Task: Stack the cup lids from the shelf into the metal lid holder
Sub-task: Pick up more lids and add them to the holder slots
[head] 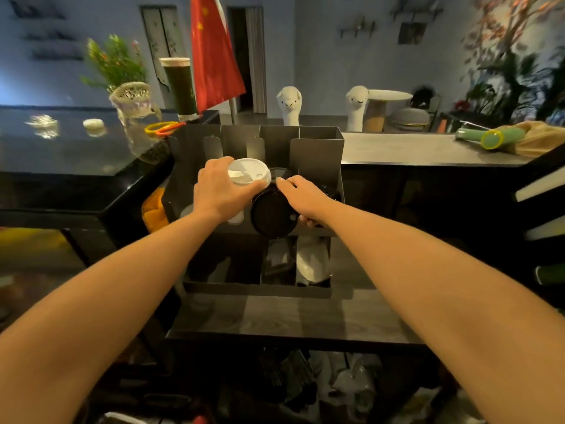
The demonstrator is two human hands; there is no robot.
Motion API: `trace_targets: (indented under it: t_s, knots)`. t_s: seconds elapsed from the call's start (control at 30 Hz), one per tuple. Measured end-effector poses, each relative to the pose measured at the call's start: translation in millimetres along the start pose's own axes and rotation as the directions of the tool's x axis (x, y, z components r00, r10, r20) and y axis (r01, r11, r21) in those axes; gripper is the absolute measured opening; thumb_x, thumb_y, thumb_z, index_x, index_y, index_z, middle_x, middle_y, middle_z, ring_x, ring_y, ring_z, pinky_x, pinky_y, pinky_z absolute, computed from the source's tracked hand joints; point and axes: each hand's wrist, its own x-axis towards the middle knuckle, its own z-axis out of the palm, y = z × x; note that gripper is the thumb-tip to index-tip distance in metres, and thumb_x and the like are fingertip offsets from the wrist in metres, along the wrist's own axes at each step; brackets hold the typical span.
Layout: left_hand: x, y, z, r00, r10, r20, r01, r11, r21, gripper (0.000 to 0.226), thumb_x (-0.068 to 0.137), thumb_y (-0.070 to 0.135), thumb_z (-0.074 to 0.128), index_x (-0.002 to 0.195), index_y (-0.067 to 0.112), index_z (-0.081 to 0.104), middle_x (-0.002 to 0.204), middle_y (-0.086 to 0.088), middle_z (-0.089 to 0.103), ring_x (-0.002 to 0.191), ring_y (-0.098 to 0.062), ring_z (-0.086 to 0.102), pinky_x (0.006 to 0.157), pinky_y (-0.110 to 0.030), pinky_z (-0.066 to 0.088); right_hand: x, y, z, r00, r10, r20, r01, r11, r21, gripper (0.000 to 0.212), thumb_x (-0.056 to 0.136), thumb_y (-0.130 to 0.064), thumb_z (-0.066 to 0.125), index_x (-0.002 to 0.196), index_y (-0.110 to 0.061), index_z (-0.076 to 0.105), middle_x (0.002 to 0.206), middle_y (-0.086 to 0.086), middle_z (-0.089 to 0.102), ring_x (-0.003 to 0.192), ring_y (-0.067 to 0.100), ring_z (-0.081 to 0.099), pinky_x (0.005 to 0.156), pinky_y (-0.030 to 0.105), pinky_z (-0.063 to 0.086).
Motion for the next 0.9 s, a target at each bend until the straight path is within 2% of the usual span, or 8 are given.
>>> trace_targets:
  t_s: [0.07,0.13,0.2,0.27,0.4,0.5,0.67,0.9]
  knots:
    - [15.2,-5.4,-6.5,0.998,-0.066,0.019,0.065,0.997,0.050,0.087,0.077,0.066,0.070,0.142,0.013,0.047,0.141,-0.011,0.049,0.128,-0.031,0.046,0.103,-0.046,0.043,6.2,-11.2,-2.1,0.996,-0.060,0.067,0.061,0.998,-0.008,0.059,0.103,-0.054,0.036,0.153,-0.027,0.023,0.122,0.005,0.058,0.074,0.018,0.056,0.049,0.023,0.044]
    - [27.8,-12.0,-9.3,0.993,-0.103,0.063,0.095,0.989,0.115,0.089,0.080,0.065,0.068,0.147,0.012,0.042,0.146,-0.012,0.046,0.134,-0.033,0.043,0.104,-0.048,0.040,13.3,-23.7,-3.1,0.987,-0.099,0.124,0.103,0.994,-0.032,0.070,0.102,-0.052,0.041,0.159,-0.029,0.008,0.156,0.005,0.035,0.116,0.027,0.055,0.074,0.027,0.046]
    - [37.5,-19.0,-10.4,0.985,-0.127,0.114,0.107,0.980,0.165,0.090,0.082,0.063,0.067,0.150,0.012,0.038,0.149,-0.012,0.045,0.136,-0.034,0.041,0.105,-0.048,0.039,18.3,-36.1,-1.6,0.977,-0.093,0.192,0.103,0.994,-0.046,0.075,0.101,-0.052,0.045,0.159,-0.033,0.003,0.163,0.006,0.023,0.134,0.031,0.044,0.084,0.035,0.044]
    - [45.7,-23.3,-10.3,0.975,-0.149,0.164,0.118,0.976,0.182,0.089,0.084,0.061,0.066,0.152,0.013,0.035,0.151,-0.011,0.043,0.138,-0.034,0.041,0.107,-0.048,0.038,24.3,-46.1,1.0,0.966,-0.064,0.252,0.089,0.992,-0.089,0.079,0.098,-0.054,0.048,0.158,-0.036,0.000,0.162,0.006,0.023,0.128,0.033,0.048,0.081,0.038,0.047]
    - [58.3,-24.2,-5.0,0.954,-0.163,0.253,0.114,0.974,0.195,0.080,0.088,0.057,0.064,0.149,0.014,0.037,0.147,-0.012,0.048,0.132,-0.033,0.047,0.104,-0.046,0.042,40.8,-59.1,5.5,0.943,-0.067,0.325,0.132,0.974,-0.183,0.073,0.099,-0.047,0.053,0.157,-0.029,0.013,0.140,0.009,0.044,0.089,0.017,0.051,0.063,0.029,0.042]
    - [64.8,-25.4,-0.9,0.942,-0.149,0.299,0.080,0.970,0.230,0.065,0.090,0.049,0.066,0.140,0.013,0.044,0.136,-0.012,0.055,0.120,-0.031,0.054,0.097,-0.044,0.046,52.6,-69.8,6.7,0.938,-0.041,0.345,0.139,0.954,-0.264,0.069,0.096,-0.048,0.057,0.153,-0.027,0.025,0.124,0.005,0.049,0.098,0.023,0.055,0.068,0.031,0.048]
    - [74.4,-29.6,1.2,0.931,-0.152,0.333,0.058,0.960,0.275,0.054,0.090,0.034,0.069,0.135,0.012,0.049,0.130,-0.014,0.057,0.116,-0.032,0.056,0.095,-0.044,0.050,69.7,-76.3,14.3,0.939,0.020,0.343,0.124,0.910,-0.394,0.066,0.089,-0.060,0.056,0.142,-0.025,0.037,0.118,0.016,0.058,0.101,0.032,0.062,0.087,0.045,0.054]
    - [76.7,-35.8,6.8,0.926,-0.167,0.339,0.086,0.967,0.241,0.055,0.091,0.035,0.068,0.135,0.011,0.048,0.130,-0.013,0.056,0.115,-0.031,0.054,0.092,-0.040,0.046,77.6,-75.8,18.0,0.934,0.070,0.352,0.053,0.944,-0.327,0.047,0.094,-0.056,0.052,0.126,-0.022,0.047,0.112,0.011,0.057,0.089,0.024,0.058,0.065,0.032,0.049]
